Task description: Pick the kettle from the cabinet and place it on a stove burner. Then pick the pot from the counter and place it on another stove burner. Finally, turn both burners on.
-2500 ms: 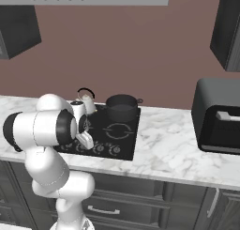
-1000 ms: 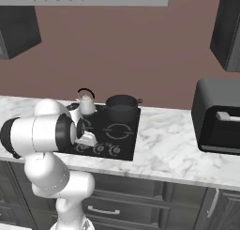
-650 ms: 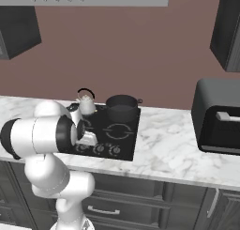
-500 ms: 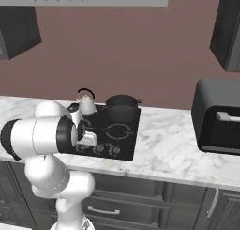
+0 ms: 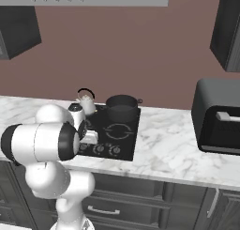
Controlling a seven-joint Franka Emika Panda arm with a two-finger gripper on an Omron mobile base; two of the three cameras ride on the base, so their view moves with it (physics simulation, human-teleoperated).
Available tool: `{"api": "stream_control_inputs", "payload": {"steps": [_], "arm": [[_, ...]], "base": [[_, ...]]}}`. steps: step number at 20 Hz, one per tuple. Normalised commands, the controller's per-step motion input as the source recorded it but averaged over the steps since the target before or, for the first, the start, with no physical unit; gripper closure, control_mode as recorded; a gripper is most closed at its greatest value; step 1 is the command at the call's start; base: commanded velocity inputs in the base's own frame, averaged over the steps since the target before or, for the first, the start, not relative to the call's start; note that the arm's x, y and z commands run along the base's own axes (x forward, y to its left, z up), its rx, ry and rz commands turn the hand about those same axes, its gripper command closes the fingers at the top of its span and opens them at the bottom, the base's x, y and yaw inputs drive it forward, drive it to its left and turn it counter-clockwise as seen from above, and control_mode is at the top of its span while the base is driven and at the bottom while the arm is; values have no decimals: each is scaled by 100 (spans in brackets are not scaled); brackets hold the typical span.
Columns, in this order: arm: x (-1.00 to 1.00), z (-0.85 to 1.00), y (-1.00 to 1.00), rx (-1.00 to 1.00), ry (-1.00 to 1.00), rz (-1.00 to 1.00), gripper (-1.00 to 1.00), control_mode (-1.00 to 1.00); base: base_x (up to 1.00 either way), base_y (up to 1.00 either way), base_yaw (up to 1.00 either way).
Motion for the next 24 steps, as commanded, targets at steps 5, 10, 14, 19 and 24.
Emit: {"api": "stream_control_inputs", "payload": {"steps": [5,10,14,19,24], "arm": [[0,54,0,0,1,1,-100,-100],[0,47,0,0,8,0,-100,-100],[-2,22,-4,0,9,0,-100,-100],[-6,3,-21,0,10,-8,-100,-100],[-11,0,-20,0,8,-19,-100,-100]], "base": [[0,0,0],[0,0,0],[0,0,0],[0,0,0],[0,0,0]]}}
